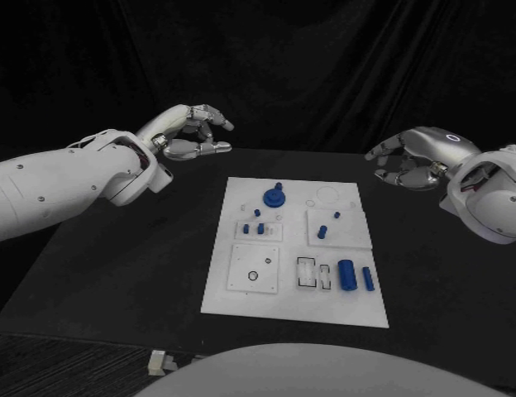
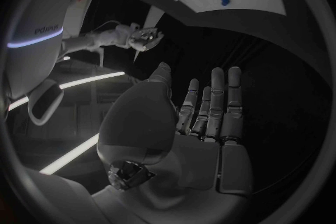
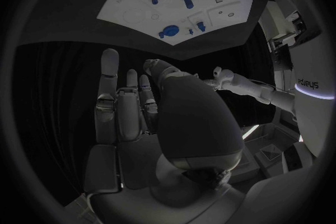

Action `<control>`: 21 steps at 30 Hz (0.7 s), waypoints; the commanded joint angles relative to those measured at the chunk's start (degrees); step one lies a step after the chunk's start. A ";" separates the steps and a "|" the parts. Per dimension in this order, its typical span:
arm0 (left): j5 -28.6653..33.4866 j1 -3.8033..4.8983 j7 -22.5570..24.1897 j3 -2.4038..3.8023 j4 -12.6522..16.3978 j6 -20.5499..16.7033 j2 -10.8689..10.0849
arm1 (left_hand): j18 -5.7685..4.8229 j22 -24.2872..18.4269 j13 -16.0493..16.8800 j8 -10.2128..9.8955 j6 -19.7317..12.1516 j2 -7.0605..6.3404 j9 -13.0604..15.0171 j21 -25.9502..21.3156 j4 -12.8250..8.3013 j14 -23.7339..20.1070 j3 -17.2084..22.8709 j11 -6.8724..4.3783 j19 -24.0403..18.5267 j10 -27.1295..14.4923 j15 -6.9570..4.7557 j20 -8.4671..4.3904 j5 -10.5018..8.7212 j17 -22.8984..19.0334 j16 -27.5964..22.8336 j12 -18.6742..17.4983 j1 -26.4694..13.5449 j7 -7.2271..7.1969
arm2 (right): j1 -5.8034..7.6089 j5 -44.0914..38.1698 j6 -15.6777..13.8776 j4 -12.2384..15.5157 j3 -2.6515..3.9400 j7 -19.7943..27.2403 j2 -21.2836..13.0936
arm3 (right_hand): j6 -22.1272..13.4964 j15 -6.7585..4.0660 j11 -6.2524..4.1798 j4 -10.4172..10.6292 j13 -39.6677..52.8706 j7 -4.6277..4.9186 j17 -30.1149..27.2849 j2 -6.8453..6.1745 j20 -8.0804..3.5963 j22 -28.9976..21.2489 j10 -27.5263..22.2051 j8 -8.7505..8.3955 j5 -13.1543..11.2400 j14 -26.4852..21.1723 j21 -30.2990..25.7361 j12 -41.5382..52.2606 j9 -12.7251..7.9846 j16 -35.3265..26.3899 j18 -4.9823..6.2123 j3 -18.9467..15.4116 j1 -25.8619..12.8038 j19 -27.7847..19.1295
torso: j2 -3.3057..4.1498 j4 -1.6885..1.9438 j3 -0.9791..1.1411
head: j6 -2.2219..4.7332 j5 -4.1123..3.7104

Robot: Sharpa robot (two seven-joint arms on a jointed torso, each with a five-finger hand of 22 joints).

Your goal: Assemble the parts on the task board

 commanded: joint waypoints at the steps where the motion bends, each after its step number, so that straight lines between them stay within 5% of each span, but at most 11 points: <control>1: 21.90 -0.47 10.15 0.03 1.98 10.93 0.12 | 0.41 -0.92 -0.10 1.84 -1.91 1.60 0.56 -3.43 0.04 -3.28 -2.69 0.40 -2.16 -3.40 1.10 0.86 -0.01 -1.54 -2.23 2.61 -0.84 0.13 | -0.02 -5.42 8.17 -1.21 0.01 -2.89 1.11 | 0.55 0.10 0.45 -0.77 -2.47 -0.84 2.49 -0.40 0.27 0.20 -1.25 0.36 -0.21 1.17 -0.38 -2.36 0.70 0.18 0.44 -0.16 -0.49 0.62 | 0.15 1.30 -0.50 | -0.01 -0.82; 5: 26.43 -2.15 12.56 0.03 3.36 13.42 0.12 | 0.44 -1.86 -0.85 4.17 -2.96 2.88 1.18 -6.28 0.00 -5.41 -4.69 -0.40 -3.46 -5.57 1.66 1.43 0.90 -2.56 -3.73 4.87 -0.60 0.56 | -0.75 -6.18 10.19 -2.11 0.01 -2.77 2.11 | 0.75 0.33 0.85 -1.52 -5.48 -0.91 2.09 -0.44 0.51 0.22 -2.55 0.35 -1.63 1.15 -0.80 -4.80 1.48 0.03 0.40 -0.97 -1.22 0.97 | 0.30 2.08 -0.85 | -0.01 -1.13; 8: 28.90 -3.78 14.38 0.03 3.83 14.17 0.06 | 1.01 -2.56 -1.61 7.36 -3.65 4.18 2.04 -8.18 -0.10 -5.30 -6.10 -2.65 -3.15 -6.01 1.10 1.40 2.96 -2.87 -3.59 7.53 0.79 0.83 | -1.67 -6.57 10.62 -2.81 0.01 -2.20 2.81 | 1.83 0.52 0.95 -1.55 -7.40 -1.17 1.95 -0.13 0.77 -0.06 -2.21 0.60 -5.63 1.27 -1.37 -5.57 2.19 0.15 0.43 -2.34 -2.31 1.36 | 0.42 2.57 -1.10 | -0.01 -1.43; 10: 30.35 -4.79 15.16 0.03 3.93 14.78 0.03 | 1.09 -2.68 -1.82 8.00 -3.98 4.41 2.19 -8.56 -0.05 -5.48 -6.51 -2.92 -3.08 -6.19 0.98 1.40 3.25 -2.95 -3.64 7.99 0.81 0.80 | -2.28 -7.51 10.30 -3.44 0.01 -1.73 3.38 | 2.85 0.52 0.97 -1.52 -8.49 -1.27 2.03 0.01 0.80 -0.22 -2.23 0.72 -6.13 1.46 -1.56 -6.17 2.45 0.39 0.48 -2.91 -2.64 1.77 | 0.48 2.94 -1.31 | -0.01 -1.93; 15: 32.17 -6.44 15.83 0.03 4.02 16.10 0.11 | 0.81 -5.48 -5.00 11.99 -6.93 5.84 2.56 -14.24 -0.19 -10.11 -9.32 -2.74 -5.64 -8.20 1.74 1.76 3.64 -5.44 -8.90 10.01 1.31 0.72 | -3.23 -9.51 9.87 -4.85 0.02 -0.73 4.58 | 3.85 0.35 0.87 -1.61 -11.46 -1.26 2.00 0.22 0.75 -0.64 -1.65 0.02 -7.37 1.79 -2.08 -7.87 2.43 0.69 0.53 -4.28 -3.06 2.65 | 0.50 3.22 -1.73 | -0.01 -2.53; 18: 32.64 -7.05 15.80 0.03 4.33 16.82 0.15 | 0.73 -6.30 -5.95 12.94 -7.73 6.27 2.49 -15.61 -0.27 -10.43 -9.83 -2.49 -5.75 -8.67 1.96 1.95 3.75 -5.89 -9.88 10.62 1.71 0.81 | -3.84 -10.02 10.28 -5.62 0.02 -0.04 5.19 | 4.38 0.40 0.85 -0.63 -13.18 -0.87 1.94 0.28 0.81 -1.07 -0.73 -0.57 -10.07 1.85 -2.72 -8.50 2.37 0.84 0.52 -6.08 -4.23 2.98 | 0.38 3.25 -1.72 | -0.01 -2.58; 21: 32.84 -7.33 15.63 0.03 4.80 17.31 0.09 | 0.67 -6.93 -6.82 13.67 -8.50 6.71 2.36 -16.70 -0.53 -10.90 -10.04 -2.26 -5.73 -9.22 2.20 2.10 4.27 -6.25 -10.81 11.04 2.40 0.92 | -4.45 -10.24 10.38 -6.31 0.02 0.57 5.80 | 4.53 0.39 0.82 -0.46 -13.45 -0.82 1.85 0.32 0.81 -1.14 -0.54 -0.64 -10.22 1.83 -2.83 -8.56 2.37 0.78 0.52 -6.37 -4.33 3.04 | 0.31 3.24 -1.73 | -0.01 -2.63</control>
